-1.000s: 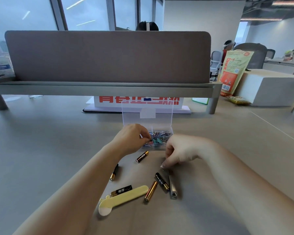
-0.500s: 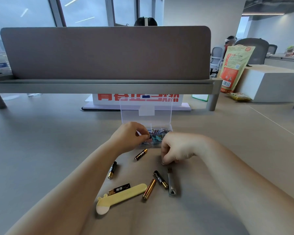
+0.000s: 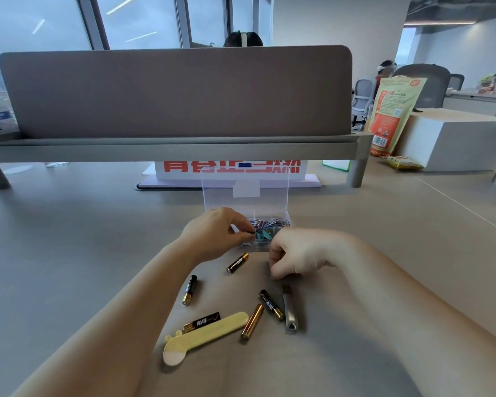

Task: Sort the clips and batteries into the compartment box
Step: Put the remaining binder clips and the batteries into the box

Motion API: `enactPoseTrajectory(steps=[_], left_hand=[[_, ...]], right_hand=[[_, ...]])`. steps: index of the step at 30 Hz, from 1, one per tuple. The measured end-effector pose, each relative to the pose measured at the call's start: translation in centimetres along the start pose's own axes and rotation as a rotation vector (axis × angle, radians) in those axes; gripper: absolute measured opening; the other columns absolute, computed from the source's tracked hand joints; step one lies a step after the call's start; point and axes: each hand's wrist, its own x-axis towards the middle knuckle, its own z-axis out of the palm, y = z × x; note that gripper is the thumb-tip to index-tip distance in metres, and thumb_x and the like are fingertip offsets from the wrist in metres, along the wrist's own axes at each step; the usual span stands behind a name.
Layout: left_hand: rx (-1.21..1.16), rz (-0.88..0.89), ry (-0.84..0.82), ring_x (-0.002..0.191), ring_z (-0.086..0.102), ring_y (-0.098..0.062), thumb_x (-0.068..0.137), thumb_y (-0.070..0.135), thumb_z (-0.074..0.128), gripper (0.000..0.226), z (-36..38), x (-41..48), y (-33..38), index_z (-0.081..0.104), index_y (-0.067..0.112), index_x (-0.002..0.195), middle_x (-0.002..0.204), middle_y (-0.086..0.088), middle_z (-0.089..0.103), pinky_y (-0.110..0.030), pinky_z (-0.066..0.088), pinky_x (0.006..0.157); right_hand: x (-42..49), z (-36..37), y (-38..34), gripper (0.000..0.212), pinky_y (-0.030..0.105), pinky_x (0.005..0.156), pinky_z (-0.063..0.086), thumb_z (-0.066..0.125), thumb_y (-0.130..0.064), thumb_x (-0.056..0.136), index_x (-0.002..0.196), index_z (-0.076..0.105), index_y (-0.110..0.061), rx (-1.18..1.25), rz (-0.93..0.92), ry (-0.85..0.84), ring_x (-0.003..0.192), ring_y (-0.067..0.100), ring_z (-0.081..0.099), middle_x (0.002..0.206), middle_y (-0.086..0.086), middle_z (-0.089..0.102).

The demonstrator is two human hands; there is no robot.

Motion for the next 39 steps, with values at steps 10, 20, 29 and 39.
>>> enactPoseTrajectory(steps=[10,20,29,39], left_hand=[[0.104,0.041,0.006,0.087,0.053,-0.006,0.089,0.039,0.059,0.018,0.1,0.3,-0.2,0.07,0.032,0.101,0.107,0.012,0.058,-0.025,0.047,0.068],[0.339,0.145,0.055,0.109,0.051,-0.01,0.095,0.036,0.048,0.025,0.1,-0.6,0.4,0.066,0.035,0.112,0.118,0.015,0.062,-0.031,0.047,0.087],[0.247,0.172,0.083,0.109,0.052,-0.01,0.095,0.029,0.05,0.026,1.0,-0.6,0.2,0.069,0.026,0.111,0.121,0.01,0.062,-0.032,0.048,0.09],[0.131,0.076,0.118,0.097,0.058,-0.014,0.09,0.035,0.058,0.021,0.6,-0.9,0.1,0.069,0.029,0.107,0.11,0.007,0.067,-0.034,0.053,0.08]], right_hand=[[0.1,0.2,0.2,0.016,0.023,0.055,0.041,0.063,-0.023,0.077,0.079,0.068,-0.008,0.022,0.002,0.017,0.064,0.017,0.051,0.069,0.004,0.057],[0.4,-1.4,2.2,0.008,0.035,0.067,0.051,0.059,-0.016,0.085,0.078,0.056,-0.015,0.333,-0.053,0.466,0.065,0.017,0.056,0.07,0.0,0.059],[4.2,0.5,4.0,0.008,0.024,0.071,0.043,0.061,-0.007,0.087,0.089,0.064,-0.014,0.22,-0.072,0.802,0.079,0.016,0.055,0.085,-0.001,0.062],[4.9,1.6,4.0,0.019,0.028,0.078,0.041,0.06,-0.01,0.088,0.099,0.074,-0.018,0.099,-0.2,0.843,0.096,0.021,0.055,0.097,-0.001,0.068]])
